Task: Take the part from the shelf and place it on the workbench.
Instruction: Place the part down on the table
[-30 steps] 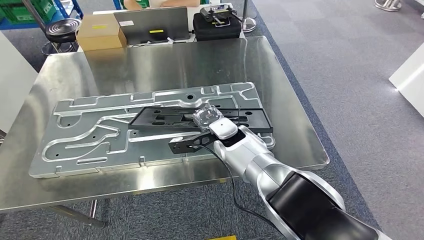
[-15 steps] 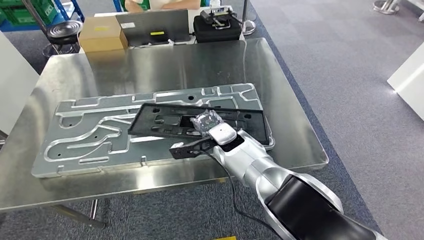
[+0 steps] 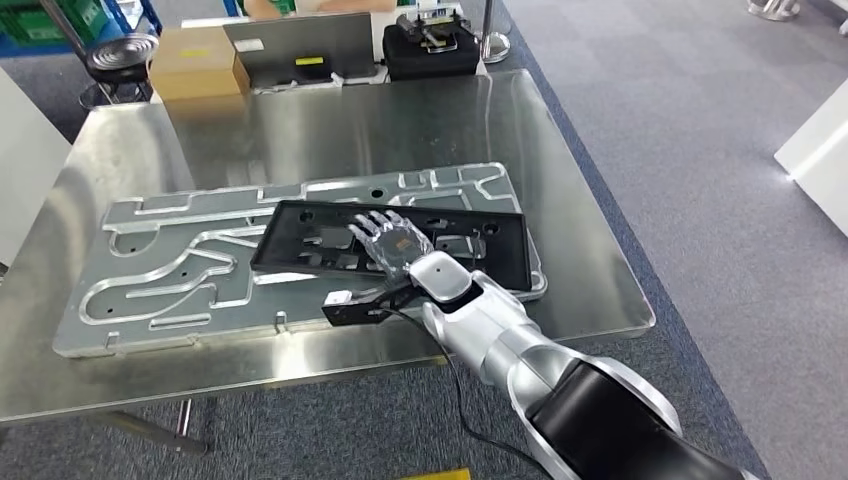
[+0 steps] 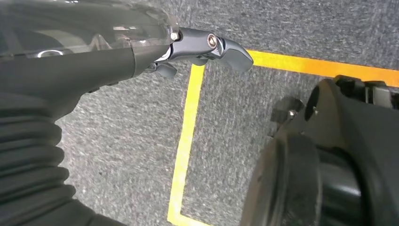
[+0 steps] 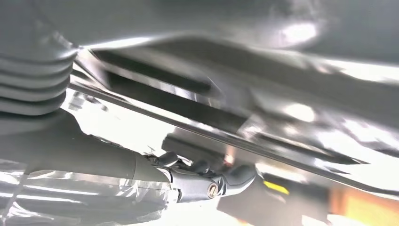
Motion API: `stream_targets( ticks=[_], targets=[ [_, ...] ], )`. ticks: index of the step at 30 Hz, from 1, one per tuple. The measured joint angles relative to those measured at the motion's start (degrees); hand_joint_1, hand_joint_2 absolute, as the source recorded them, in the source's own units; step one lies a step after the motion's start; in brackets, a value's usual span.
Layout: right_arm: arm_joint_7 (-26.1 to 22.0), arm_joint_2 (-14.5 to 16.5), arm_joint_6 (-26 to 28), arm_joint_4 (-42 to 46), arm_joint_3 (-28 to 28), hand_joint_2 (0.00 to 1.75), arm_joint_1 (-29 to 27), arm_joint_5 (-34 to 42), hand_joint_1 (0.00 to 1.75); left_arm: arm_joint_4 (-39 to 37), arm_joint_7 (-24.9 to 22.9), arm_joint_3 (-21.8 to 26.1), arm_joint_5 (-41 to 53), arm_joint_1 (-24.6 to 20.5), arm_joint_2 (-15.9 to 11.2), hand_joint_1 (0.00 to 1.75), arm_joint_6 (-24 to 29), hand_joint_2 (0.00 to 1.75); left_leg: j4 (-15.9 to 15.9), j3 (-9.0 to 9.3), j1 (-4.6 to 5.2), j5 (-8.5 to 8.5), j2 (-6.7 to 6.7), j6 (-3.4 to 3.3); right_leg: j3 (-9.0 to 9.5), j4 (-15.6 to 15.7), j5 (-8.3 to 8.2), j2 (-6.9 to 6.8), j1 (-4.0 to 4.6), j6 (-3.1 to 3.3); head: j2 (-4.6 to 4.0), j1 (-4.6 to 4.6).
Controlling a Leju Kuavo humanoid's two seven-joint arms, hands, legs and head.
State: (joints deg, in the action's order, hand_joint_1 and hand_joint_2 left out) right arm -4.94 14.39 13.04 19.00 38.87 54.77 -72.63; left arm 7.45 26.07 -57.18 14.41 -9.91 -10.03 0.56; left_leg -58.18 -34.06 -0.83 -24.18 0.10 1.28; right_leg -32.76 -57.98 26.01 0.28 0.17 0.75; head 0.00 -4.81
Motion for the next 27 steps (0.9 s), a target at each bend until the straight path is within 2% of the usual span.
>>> stream_targets(
  ticks=[2,4,5,7,8,9,10,12,13,14,16,18,19,20,22,23,24,25,26,27],
  targets=[
    [-1.0,0.05,1.45,1.13,-0.09,0.0,-0.02,-0.01,0.0,0.0,0.15,0.0,0.02,0.0,0.01,0.0,-0.25,0.0,0.18,-0.18,-0.11,0.08,-0.09,-0.68,-0.18,-0.14,0.17,-0.06,0.0,-0.52,0.0,0.0],
    [-1.63,0.0,3.11,2.48,-0.29,0.0,0.05,0.03,0.0,0.0,0.32,0.0,0.03,-0.03,0.02,0.0,-0.4,0.0,0.37,-0.09,-0.33,0.15,-0.08,-1.36,-1.22,-2.5,1.78,-0.1,-0.09,-1.08,0.0,0.0],
    [-1.89,-0.12,4.14,3.18,-0.46,0.0,-0.02,0.08,0.0,0.0,0.43,0.0,0.02,-0.05,0.01,0.0,-0.45,0.0,0.44,-0.04,-0.34,0.15,-0.04,-1.63,-2.6,-5.38,3.32,-0.1,-0.19,-1.32,0.0,0.0],
    [-2.26,-0.84,6.73,4.86,-0.86,0.0,-0.8,0.16,0.0,0.0,0.72,0.0,0.02,-0.03,-0.03,0.0,-0.53,0.0,0.43,-0.03,-0.22,0.04,-0.04,-1.99,-6.63,-13.22,6.47,-0.11,-0.34,-1.62,0.0,0.0],
    [-2.24,-1.53,8.08,6.01,-1.1,0.0,-1.54,0.17,0.0,0.0,0.92,0.0,0.02,0.05,-0.05,0.0,-0.58,0.0,0.42,0.01,-0.18,-0.02,-0.09,-2.07,-8.2,-15.96,7.01,-0.12,-0.4,-1.69,0.0,0.0],
    [-2.12,-2.39,9.33,7.4,-1.37,0.0,-2.4,0.17,0.0,0.0,1.13,0.0,0.02,0.17,-0.07,0.0,-0.64,0.0,0.4,0.08,-0.14,-0.08,-0.19,-2.12,-8.9,-16.81,6.52,-0.12,-0.44,-1.67,0.0,0.0],
    [-1.88,-3.46,10.53,9.09,-1.72,0.0,-3.29,0.08,0.0,0.0,1.43,0.0,0.02,0.33,-0.08,0.0,-0.7,0.0,0.37,0.21,-0.09,-0.15,-0.31,-2.14,-8.43,-15.19,4.89,-0.12,-0.43,-1.53,0.0,0.0],
    [-1.11,-5.9,12.8,12.99,-2.71,0.0,-5.11,-0.39,0.0,0.0,2.13,0.01,0.02,0.71,-0.07,0.0,-0.9,0.0,0.33,0.53,0.07,-0.37,-0.51,-2.06,-5.16,-7.42,0.54,-0.14,-0.23,-0.84,0.0,0.0],
    [-0.65,-7.23,13.96,15.19,-3.4,0.0,-6.11,-0.8,0.0,0.0,2.53,0.02,0.02,0.9,-0.07,0.0,-1.04,0.0,0.26,0.6,0.22,-0.51,-0.57,-1.93,-3.55,-3.7,-0.93,-0.18,-0.08,-0.5,0.0,0.0],
    [-0.23,-8.54,15.04,17.45,-4.22,0.0,-7.24,-1.25,0.0,0.0,2.84,0.06,0.02,1.11,-0.08,0.0,-1.19,0.0,0.22,0.6,0.29,-0.61,-0.59,-1.76,-2.54,-1.37,-1.62,-0.2,0.08,-0.27,0.0,0.0],
    [0.37,-11.3,17.0,22.16,-6.42,0.0,-9.92,-2.23,0.0,0.0,3.39,0.17,0.02,1.57,-0.18,0.0,-1.46,0.0,0.27,0.61,0.33,-0.73,-0.6,-1.28,-2.06,-0.14,-1.59,-0.21,0.28,-0.1,0.0,0.0],
    [1.25,-13.77,19.25,27.04,-9.15,0.0,-12.93,-3.47,0.0,0.0,3.98,0.52,0.04,2.09,-0.34,0.0,-1.58,0.0,0.0,0.6,0.3,-1.21,-0.51,-0.78,-1.73,0.33,-1.76,-0.19,-0.07,0.22,0.0,0.0],
    [1.83,-14.73,20.67,29.66,-10.61,0.0,-14.56,-4.12,0.0,0.0,4.34,0.88,0.05,2.28,-0.39,0.0,-1.54,0.0,-1.06,0.25,0.31,-2.02,-0.47,-0.58,-1.5,0.63,-1.84,-0.22,-0.3,0.42,0.0,0.0],
    [2.44,-15.64,22.31,32.94,-12.36,0.0,-16.61,-4.68,0.0,0.0,4.67,1.36,0.05,2.44,-0.43,0.0,-1.47,0.0,-3.28,-0.65,0.28,-3.42,-0.42,-0.4,-1.24,0.89,-1.9,-0.29,-0.5,0.6,0.0,0.0],
    [2.57,-17.33,25.2,41.52,-16.78,0.0,-22.0,-5.05,0.0,0.0,5.29,2.5,0.03,2.76,-0.42,0.0,-1.3,0.0,-10.47,-3.85,0.09,-7.06,-0.41,-0.04,-1.0,0.93,-1.69,-0.58,-0.47,0.81,0.0,0.0],
    [1.62,-17.96,26.07,46.66,-19.48,0.0,-25.19,-4.66,0.0,0.0,5.58,3.02,0.03,3.03,-0.4,0.0,-1.24,0.0,-13.85,-5.48,-0.02,-8.33,-0.4,0.15,-0.93,0.88,-1.55,-0.72,-0.46,0.81,0.0,0.0],
    [0.02,-18.37,26.53,51.8,-22.22,0.0,-28.45,-3.98,0.0,0.0,5.88,3.51,0.04,3.32,-0.38,0.0,-1.2,0.0,-15.6,-6.37,-0.12,-8.59,-0.4,0.33,-0.89,0.79,-1.39,-0.81,-0.46,0.78,0.0,0.0],
    [-1.98,-18.55,26.78,56.61,-24.84,0.0,-31.43,-3.05,0.0,-0.01,6.14,3.93,0.04,3.62,-0.36,0.0,-1.18,0.0,-15.17,-6.17,-0.25,-7.75,-0.39,0.47,-0.83,0.65,-1.22,-0.82,-0.5,0.68,0.0,0.0],
    [-4.49,-18.57,26.92,61.54,-27.58,0.0,-34.13,-1.77,0.0,-0.01,6.37,4.35,0.05,3.85,-0.37,0.0,-1.16,0.0,-12.5,-4.87,-0.39,-5.96,-0.39,0.53,-0.73,0.47,-1.0,-0.76,-0.56,0.53,0.0,0.0],
    [-7.17,-18.52,27.04,66.08,-30.15,0.0,-36.45,-0.19,0.0,-0.02,6.52,4.73,0.05,3.99,-0.39,0.0,-1.13,0.0,-8.48,-2.89,-0.51,-3.98,-0.39,0.51,-0.6,0.22,-0.73,-0.69,-0.63,0.29,0.0,0.0]
  ],
)
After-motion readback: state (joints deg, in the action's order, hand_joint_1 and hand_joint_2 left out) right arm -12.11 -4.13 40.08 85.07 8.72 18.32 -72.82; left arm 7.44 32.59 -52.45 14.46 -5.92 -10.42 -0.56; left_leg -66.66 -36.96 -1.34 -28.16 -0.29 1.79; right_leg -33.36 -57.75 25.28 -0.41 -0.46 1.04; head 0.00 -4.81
